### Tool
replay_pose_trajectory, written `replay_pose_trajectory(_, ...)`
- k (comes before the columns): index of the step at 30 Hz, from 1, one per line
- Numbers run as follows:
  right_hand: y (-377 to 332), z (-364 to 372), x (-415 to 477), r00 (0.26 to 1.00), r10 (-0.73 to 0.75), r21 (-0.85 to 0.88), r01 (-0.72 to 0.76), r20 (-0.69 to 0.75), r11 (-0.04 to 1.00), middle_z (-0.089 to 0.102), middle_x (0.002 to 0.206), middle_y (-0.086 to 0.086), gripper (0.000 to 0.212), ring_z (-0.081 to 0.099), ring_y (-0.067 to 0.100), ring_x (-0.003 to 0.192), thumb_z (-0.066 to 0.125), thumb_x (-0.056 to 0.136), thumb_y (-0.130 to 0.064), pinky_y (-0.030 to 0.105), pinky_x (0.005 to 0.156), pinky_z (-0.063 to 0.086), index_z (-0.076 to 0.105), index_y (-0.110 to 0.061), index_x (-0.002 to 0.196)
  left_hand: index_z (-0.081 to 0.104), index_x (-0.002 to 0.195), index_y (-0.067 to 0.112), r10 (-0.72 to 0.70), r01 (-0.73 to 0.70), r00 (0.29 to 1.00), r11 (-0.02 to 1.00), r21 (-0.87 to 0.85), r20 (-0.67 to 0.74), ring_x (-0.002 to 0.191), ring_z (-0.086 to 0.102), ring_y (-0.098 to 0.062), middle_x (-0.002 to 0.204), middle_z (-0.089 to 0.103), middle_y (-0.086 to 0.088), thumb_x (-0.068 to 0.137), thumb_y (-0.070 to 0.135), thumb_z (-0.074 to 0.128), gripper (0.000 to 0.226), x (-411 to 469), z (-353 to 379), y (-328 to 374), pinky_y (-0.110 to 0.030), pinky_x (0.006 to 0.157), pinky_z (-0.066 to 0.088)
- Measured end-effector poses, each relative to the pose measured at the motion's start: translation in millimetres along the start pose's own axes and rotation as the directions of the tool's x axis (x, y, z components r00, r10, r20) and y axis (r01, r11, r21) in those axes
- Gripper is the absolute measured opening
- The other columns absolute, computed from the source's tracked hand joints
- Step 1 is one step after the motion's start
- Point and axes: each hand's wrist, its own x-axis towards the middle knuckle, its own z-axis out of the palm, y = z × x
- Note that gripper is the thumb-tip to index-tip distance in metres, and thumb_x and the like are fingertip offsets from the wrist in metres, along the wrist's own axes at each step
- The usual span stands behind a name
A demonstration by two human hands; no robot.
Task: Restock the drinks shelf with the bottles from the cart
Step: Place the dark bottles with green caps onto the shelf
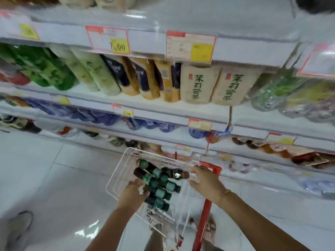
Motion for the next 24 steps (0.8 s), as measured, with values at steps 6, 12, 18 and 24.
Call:
replay_pose_trajectory(6, 8, 86, 78, 0.965, 0.230, -0.045, -0.226, 0.128, 0.973, 0.043, 0.140, 0.014, 0.051, 0.046, 0.027, 0.126, 0.055, 0.092, -0.025, 0.028, 0.101, 0.037, 0.038, -0.006, 0.136, 0.050, 0.125, 0.018, -0.027, 0.008, 0.991, 0.990, 0.140, 0.133, 0.117, 0.051, -0.021, 0.125, 0.054, -0.005, 0.085, 0.033, 0.062, 0.045, 32, 49, -89, -0.029, 0.097, 0.043)
replay_pose_trajectory(12, 36, 137, 142, 0.914, 0.386, -0.134, -0.369, 0.128, 0.920, 0.042, 0.140, 0.018, 0.057, 0.046, 0.032, 0.127, 0.056, 0.090, -0.016, 0.032, 0.101, 0.039, 0.032, -0.005, 0.141, 0.053, 0.119, 0.020, -0.020, -0.019, 0.989, 0.965, 0.262, 0.147, 0.112, 0.056, -0.018, 0.120, 0.061, -0.001, 0.087, 0.036, 0.057, 0.035, 77, 59, -134, -0.028, 0.090, 0.047)
replay_pose_trajectory(18, 48, 171, 184, 0.880, 0.472, -0.454, -0.399, 0.054, 0.797, 0.033, 0.147, 0.020, 0.053, 0.053, 0.034, 0.121, 0.040, 0.094, -0.003, 0.042, 0.089, 0.049, 0.022, 0.002, 0.143, 0.060, 0.107, 0.015, -0.043, 0.030, 0.997, 0.980, 0.197, 0.062, 0.098, 0.062, -0.020, 0.108, 0.067, 0.000, 0.089, 0.027, 0.055, 0.022, 148, 62, -111, -0.027, 0.078, 0.047)
replay_pose_trajectory(24, 66, 182, 198, 0.913, 0.408, -0.522, -0.351, -0.005, 0.778, 0.055, 0.123, 0.012, 0.041, 0.061, 0.029, 0.107, 0.045, 0.088, 0.004, 0.036, 0.080, 0.053, 0.041, -0.002, 0.128, 0.057, 0.091, 0.005, -0.358, 0.490, 0.872, 0.663, -0.566, 0.335, 0.071, 0.063, -0.025, 0.082, 0.066, -0.013, 0.082, 0.046, 0.063, 0.042, 213, 71, -56, -0.039, 0.073, 0.057)
